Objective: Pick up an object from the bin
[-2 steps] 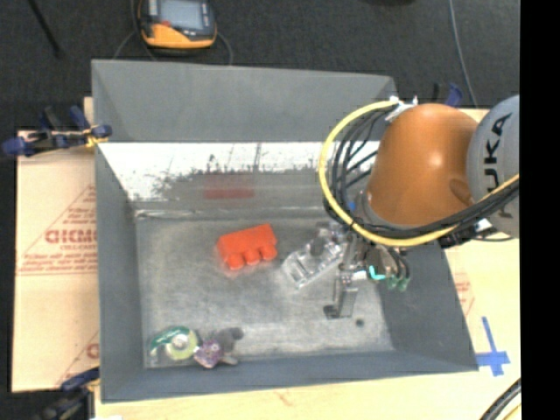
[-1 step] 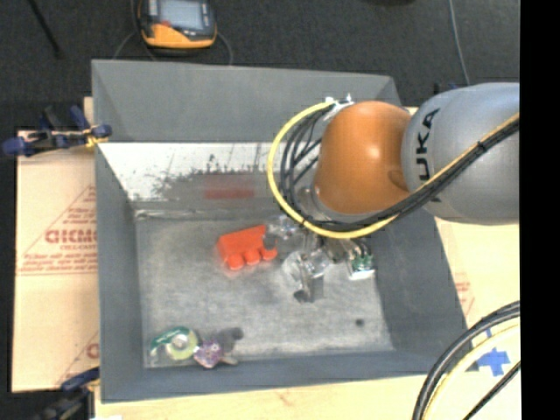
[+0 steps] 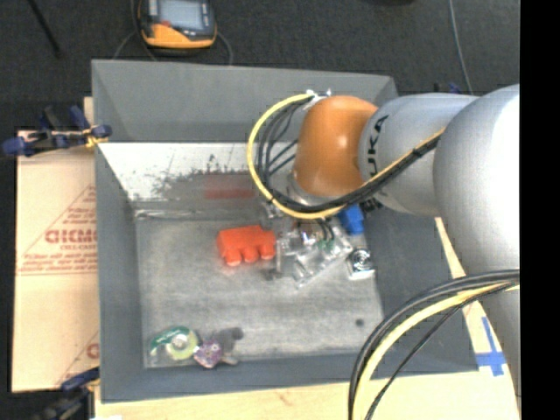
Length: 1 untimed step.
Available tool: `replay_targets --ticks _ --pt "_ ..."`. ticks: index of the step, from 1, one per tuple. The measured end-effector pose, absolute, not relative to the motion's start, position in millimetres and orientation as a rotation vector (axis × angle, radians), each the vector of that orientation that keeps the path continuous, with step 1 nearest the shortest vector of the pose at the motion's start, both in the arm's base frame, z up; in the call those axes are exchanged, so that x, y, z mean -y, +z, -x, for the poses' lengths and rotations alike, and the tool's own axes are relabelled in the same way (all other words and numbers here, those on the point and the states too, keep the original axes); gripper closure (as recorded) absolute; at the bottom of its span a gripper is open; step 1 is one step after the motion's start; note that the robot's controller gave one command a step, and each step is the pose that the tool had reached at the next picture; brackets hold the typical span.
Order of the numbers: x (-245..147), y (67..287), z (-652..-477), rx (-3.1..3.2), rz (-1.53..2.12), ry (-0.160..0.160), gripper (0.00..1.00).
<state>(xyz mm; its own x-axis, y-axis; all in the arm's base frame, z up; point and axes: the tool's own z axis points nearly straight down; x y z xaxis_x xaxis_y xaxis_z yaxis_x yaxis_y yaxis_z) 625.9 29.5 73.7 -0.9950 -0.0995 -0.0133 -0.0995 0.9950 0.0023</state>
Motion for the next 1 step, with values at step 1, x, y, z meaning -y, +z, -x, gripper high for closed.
replay_targets --ticks 1 --pt "-29.1 77.3 -628.0 -3.118 0.155 0.003 1.00"
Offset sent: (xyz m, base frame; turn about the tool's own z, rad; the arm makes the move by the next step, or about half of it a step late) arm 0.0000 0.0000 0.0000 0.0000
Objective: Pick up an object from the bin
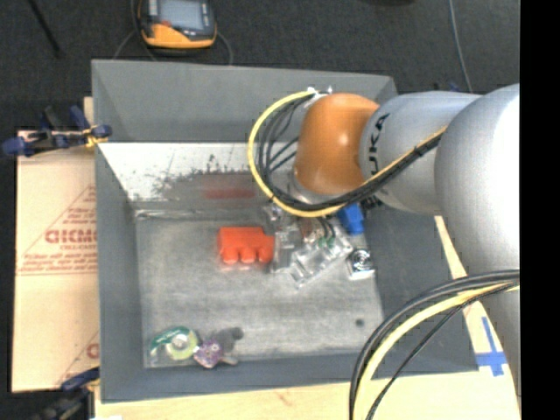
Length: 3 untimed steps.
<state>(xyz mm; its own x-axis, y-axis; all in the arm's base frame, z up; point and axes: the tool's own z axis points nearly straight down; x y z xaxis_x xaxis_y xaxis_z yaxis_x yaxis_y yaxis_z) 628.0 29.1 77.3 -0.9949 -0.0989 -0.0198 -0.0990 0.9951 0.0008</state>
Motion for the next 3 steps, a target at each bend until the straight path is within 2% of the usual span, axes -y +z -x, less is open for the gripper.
replay_targets --ticks 1,2,3 --pt "-16.1 189.6 -653.4 -3.120 0.189 -0.004 1.00" --pt "-16.5 183.8 -651.0 -3.130 0.190 -0.002 0.00" --pt "54.1 105.4 -606.8 -3.088 0.598 -0.004 0.00"
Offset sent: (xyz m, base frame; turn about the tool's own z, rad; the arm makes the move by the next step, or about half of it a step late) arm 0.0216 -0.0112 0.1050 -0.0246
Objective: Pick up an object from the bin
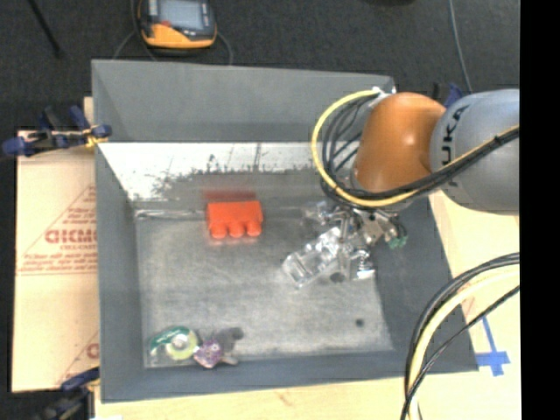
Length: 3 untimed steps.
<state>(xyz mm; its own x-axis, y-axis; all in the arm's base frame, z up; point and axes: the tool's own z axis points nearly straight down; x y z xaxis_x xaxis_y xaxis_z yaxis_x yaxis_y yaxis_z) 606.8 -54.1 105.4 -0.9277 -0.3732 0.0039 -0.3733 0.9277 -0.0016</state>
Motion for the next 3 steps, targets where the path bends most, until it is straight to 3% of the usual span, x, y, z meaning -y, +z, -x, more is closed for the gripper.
replay_targets --ticks 1,2,3 --pt "70.6 70.7 -610.8 3.028 -0.847 0.004 0.00" --pt "70.1 72.7 -612.0 3.033 -0.843 0.003 1.00" --pt "91.5 261.7 -633.2 3.005 -0.947 0.009 1.00"
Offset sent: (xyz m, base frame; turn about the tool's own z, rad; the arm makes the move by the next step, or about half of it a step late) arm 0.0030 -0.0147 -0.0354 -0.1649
